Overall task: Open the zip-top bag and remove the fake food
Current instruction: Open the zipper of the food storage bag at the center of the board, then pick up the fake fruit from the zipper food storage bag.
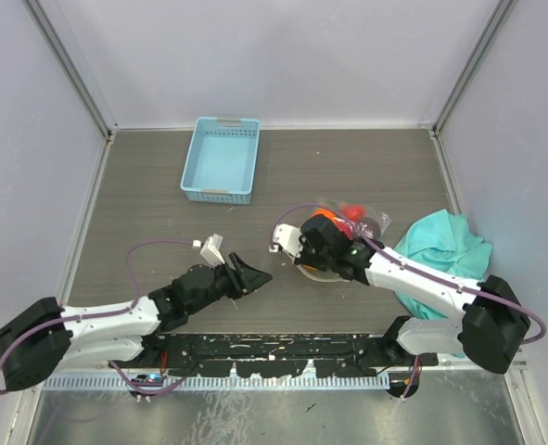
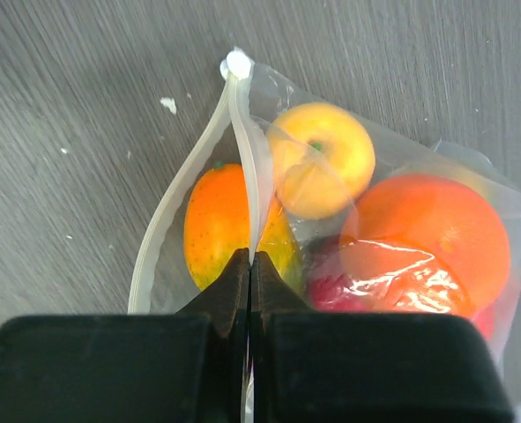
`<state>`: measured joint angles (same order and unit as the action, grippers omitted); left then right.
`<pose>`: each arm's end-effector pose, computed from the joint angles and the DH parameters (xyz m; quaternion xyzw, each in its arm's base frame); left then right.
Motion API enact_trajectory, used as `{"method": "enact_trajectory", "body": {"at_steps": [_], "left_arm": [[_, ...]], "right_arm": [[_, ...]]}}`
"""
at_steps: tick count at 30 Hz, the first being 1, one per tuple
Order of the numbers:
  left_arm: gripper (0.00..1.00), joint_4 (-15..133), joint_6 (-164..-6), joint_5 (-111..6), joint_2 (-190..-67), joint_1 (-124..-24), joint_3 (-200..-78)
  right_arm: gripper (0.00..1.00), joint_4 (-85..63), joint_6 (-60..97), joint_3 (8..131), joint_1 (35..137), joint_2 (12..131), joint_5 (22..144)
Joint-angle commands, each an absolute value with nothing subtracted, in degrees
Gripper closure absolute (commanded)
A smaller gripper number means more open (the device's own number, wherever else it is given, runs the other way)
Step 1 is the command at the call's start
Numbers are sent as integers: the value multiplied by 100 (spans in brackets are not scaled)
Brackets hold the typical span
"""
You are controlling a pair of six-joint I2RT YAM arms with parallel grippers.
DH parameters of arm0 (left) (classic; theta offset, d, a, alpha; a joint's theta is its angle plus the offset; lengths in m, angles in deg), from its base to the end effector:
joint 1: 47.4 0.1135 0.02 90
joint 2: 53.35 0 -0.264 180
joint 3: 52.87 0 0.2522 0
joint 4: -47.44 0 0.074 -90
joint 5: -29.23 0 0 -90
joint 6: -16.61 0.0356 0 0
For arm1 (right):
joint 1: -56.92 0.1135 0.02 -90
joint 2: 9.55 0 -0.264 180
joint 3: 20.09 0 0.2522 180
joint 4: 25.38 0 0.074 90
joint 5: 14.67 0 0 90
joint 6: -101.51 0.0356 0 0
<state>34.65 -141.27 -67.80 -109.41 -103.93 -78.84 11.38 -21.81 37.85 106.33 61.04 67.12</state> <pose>0.1113 -0.1604 0.1736 -0.1157 0.7964 -0.5003 0.3196 0.1661 0.1861 0.2243 -0.5996 0.7185 -0.0181 0.3520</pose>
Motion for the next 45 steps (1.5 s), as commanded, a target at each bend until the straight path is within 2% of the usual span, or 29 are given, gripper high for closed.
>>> {"method": "enact_trajectory", "body": {"at_steps": [1,6,15,20,32,43,45], "left_arm": [[49,1815,-13918,-7476,-11466,-10784,-8272],[50,1421,-13909,-8093,-12070,-10975,-8500],[50,1098,-14032,-8517,-12966,-11069,-8878],[48,1110,-14150,-8993,-13178,-11304,-8796],[42,981,-13931,-9348,-13749,-11332,-8904],[40,892,-13990,-9480,-14424,-11332,-9219],[37,951,-14019,-9462,-14464,-11332,-9237]], "right_arm": [[99,1149,-1488,4243,10276,5823,8206],[99,1076,-1016,4516,10247,6101,8578],[99,841,123,4986,9851,6546,9450],[99,703,349,4803,9426,6532,9825],[99,692,317,4760,9348,6590,10270],[99,697,256,4723,9348,6608,10271],[99,684,239,4715,9349,6598,10242]]}}
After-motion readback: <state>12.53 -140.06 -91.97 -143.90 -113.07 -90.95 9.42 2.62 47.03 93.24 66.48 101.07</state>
